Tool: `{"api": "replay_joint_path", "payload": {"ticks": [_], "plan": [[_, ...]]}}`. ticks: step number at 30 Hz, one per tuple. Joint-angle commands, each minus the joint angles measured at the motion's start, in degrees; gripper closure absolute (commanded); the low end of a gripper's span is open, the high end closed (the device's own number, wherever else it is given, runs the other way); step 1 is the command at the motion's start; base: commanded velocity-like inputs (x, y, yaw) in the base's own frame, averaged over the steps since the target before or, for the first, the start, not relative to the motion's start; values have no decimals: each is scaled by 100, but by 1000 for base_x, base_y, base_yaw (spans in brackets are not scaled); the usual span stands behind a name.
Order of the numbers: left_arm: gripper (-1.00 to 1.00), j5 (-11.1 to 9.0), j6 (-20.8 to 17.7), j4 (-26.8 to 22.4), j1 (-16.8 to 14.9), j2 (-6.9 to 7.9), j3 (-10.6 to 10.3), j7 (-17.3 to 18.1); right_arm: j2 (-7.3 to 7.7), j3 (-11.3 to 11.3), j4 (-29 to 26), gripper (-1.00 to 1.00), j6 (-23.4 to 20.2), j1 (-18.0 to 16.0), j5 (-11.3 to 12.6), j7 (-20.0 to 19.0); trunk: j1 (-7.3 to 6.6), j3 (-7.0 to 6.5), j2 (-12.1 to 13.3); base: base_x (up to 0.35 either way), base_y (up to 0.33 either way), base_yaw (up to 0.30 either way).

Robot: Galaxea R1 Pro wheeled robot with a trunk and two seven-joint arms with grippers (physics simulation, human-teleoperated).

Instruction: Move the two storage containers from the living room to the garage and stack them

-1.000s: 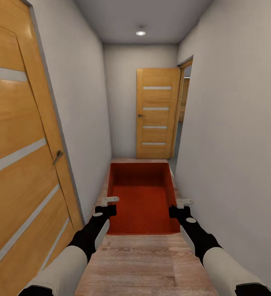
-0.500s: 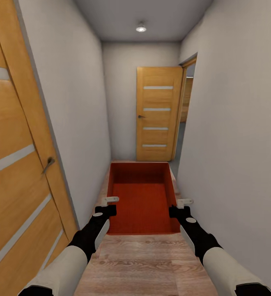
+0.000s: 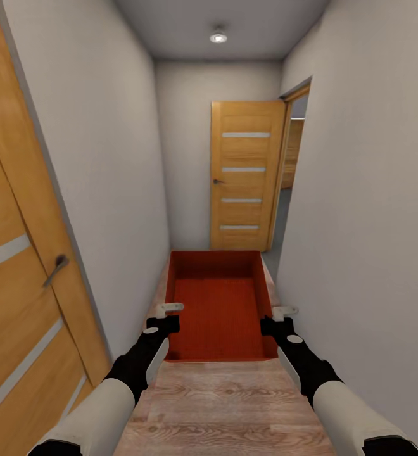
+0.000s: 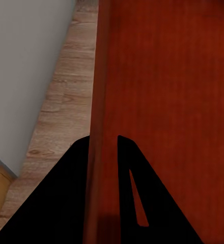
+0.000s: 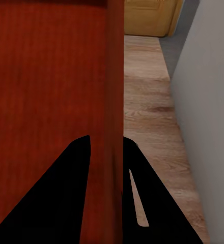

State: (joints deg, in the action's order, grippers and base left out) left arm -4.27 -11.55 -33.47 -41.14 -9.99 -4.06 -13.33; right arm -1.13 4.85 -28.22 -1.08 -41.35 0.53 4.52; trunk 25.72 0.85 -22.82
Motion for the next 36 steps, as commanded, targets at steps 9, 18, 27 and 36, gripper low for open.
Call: {"api": "replay_joint_path", "payload": {"ticks": [9,18,27,36], "plan": [[100,-101,-32,7,1,0,-33,-64,-1,-11,-96,100,-1,-4,-32,19,6,9,-9,323,0,0],[100,-100,-32,7,1,-1,-33,-64,-1,-11,-96,100,0,-4,-31,21,6,9,-9,323,0,0],[100,-101,-32,7,1,0,-33,-64,-1,-11,-96,100,-8,-4,-33,15,6,9,-9,323,0,0],[100,-101,-32,7,1,1,-33,-64,-1,-11,-96,100,-5,-4,-33,15,6,9,-9,323,0,0]]}}
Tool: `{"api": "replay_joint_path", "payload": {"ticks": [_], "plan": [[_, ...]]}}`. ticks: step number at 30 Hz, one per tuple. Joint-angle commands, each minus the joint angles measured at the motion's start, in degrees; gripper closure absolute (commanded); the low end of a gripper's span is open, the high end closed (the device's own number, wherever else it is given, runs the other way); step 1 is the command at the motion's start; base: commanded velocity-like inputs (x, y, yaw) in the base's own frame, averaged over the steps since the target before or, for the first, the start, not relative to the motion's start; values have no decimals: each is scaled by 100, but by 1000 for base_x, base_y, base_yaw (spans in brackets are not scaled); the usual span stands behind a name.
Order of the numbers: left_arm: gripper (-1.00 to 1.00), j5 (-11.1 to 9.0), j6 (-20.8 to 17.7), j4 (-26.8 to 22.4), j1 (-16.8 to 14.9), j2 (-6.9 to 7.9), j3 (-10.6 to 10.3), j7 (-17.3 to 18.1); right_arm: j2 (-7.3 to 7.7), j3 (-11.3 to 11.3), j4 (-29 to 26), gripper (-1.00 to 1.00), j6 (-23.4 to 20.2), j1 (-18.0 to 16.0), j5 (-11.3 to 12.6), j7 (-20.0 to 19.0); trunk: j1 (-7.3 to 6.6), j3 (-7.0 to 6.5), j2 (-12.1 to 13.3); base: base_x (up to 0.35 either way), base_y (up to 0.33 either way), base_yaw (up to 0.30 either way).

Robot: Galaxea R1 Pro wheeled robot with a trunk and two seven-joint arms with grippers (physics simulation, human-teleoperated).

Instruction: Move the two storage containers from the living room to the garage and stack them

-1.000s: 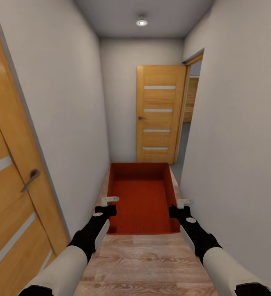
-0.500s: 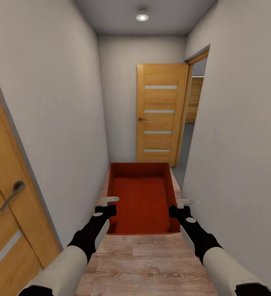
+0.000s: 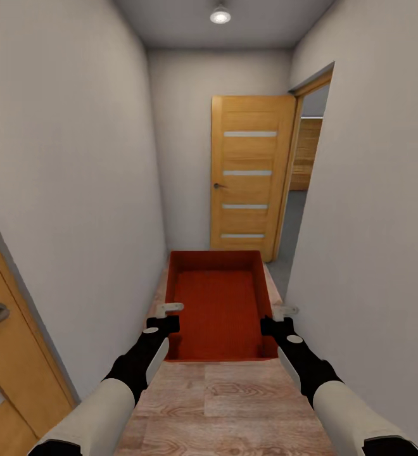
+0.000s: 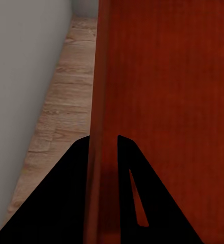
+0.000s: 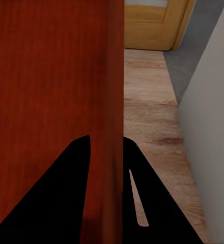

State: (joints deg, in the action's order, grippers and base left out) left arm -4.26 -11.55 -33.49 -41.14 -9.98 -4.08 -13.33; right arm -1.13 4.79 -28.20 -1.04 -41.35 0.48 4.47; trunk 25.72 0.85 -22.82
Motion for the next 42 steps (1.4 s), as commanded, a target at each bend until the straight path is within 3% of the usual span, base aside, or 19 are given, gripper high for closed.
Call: {"api": "replay_joint_path", "payload": {"ticks": [1,42], "plan": [[100,-101,-32,9,0,1,-31,-64,-1,-5,-98,100,-9,-4,-29,21,6,9,-9,323,0,0],[100,-107,-32,0,0,0,-31,-64,4,-5,-98,100,-19,-4,-30,19,6,9,-9,323,0,0]]}}
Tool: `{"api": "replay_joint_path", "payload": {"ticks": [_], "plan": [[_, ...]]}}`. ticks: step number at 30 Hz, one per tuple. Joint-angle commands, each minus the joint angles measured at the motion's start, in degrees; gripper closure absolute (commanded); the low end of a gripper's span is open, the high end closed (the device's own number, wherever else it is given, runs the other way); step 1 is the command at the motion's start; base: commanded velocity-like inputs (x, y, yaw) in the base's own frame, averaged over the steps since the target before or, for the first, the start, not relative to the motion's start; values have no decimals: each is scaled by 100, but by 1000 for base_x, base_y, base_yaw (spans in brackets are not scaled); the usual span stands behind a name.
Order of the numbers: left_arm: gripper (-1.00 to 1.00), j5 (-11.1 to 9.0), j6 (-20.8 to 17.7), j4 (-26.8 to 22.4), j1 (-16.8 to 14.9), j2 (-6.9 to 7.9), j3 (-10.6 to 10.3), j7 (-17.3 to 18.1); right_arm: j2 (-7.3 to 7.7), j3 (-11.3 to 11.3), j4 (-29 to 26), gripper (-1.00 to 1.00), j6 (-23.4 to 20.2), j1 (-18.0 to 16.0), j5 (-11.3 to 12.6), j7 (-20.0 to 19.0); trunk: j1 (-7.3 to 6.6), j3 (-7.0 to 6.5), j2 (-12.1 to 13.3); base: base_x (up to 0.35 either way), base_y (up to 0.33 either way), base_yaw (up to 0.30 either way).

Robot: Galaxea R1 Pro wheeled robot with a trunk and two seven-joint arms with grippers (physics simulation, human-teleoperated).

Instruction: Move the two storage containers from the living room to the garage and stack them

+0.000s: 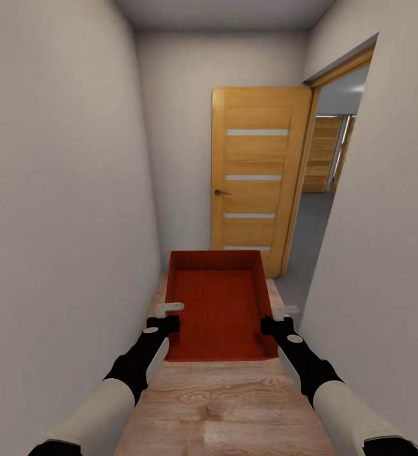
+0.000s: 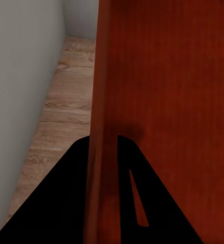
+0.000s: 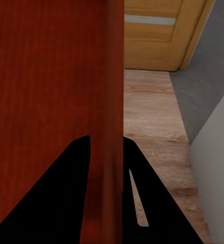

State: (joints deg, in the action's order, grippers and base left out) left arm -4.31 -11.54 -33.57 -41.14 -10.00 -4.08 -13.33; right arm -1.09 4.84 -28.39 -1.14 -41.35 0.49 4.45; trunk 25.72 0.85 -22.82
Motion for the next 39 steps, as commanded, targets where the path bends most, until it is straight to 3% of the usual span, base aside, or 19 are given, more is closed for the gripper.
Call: {"api": "replay_joint_path", "payload": {"ticks": [1,39], "plan": [[100,-104,-32,9,0,0,-31,-65,0,-9,-79,100,-10,-5,-31,20,6,9,-9,323,0,0],[100,-101,-32,9,0,6,-31,-65,4,-9,-79,100,-9,-5,-29,21,6,9,-9,323,0,0]]}}
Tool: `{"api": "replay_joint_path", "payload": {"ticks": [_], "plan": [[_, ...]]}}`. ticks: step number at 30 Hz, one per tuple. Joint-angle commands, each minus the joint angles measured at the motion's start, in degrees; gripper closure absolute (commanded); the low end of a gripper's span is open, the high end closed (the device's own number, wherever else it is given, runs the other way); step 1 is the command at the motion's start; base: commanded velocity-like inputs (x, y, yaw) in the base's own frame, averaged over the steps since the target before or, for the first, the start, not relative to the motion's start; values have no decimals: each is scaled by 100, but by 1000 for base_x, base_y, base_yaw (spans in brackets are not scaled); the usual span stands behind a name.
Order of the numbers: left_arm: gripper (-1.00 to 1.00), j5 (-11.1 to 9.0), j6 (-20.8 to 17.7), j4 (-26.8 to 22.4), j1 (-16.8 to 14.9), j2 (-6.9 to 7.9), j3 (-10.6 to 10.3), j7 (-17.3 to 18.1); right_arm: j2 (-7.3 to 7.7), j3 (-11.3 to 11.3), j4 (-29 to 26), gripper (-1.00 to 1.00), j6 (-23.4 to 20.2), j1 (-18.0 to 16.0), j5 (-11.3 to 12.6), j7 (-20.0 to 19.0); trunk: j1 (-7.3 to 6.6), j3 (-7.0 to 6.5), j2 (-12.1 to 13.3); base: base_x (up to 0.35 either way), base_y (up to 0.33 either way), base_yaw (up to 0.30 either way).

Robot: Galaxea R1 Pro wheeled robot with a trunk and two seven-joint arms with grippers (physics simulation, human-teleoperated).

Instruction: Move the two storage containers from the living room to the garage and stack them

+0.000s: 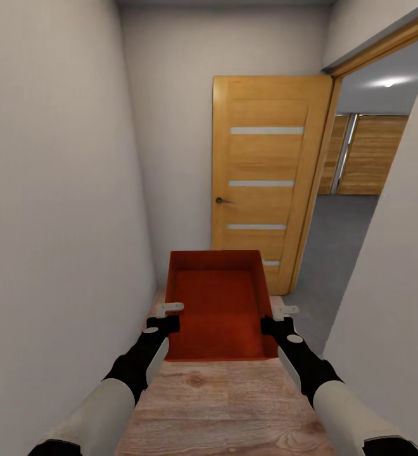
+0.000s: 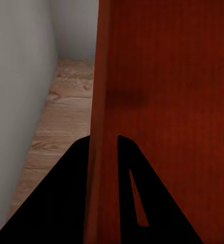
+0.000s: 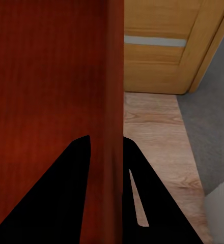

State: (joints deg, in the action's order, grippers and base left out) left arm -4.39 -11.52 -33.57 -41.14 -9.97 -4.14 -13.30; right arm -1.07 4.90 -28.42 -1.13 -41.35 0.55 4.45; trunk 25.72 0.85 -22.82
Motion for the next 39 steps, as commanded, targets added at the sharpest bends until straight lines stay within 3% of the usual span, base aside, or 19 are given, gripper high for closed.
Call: {"api": "replay_joint_path", "payload": {"ticks": [1,39], "plan": [[100,-94,-35,8,0,3,-26,-67,1,-15,-76,100,-10,-5,-35,22,6,9,-9,323,0,0],[100,-97,-35,-7,0,3,-26,-67,1,-15,-76,100,-10,-5,-37,23,6,9,-9,323,0,0]]}}
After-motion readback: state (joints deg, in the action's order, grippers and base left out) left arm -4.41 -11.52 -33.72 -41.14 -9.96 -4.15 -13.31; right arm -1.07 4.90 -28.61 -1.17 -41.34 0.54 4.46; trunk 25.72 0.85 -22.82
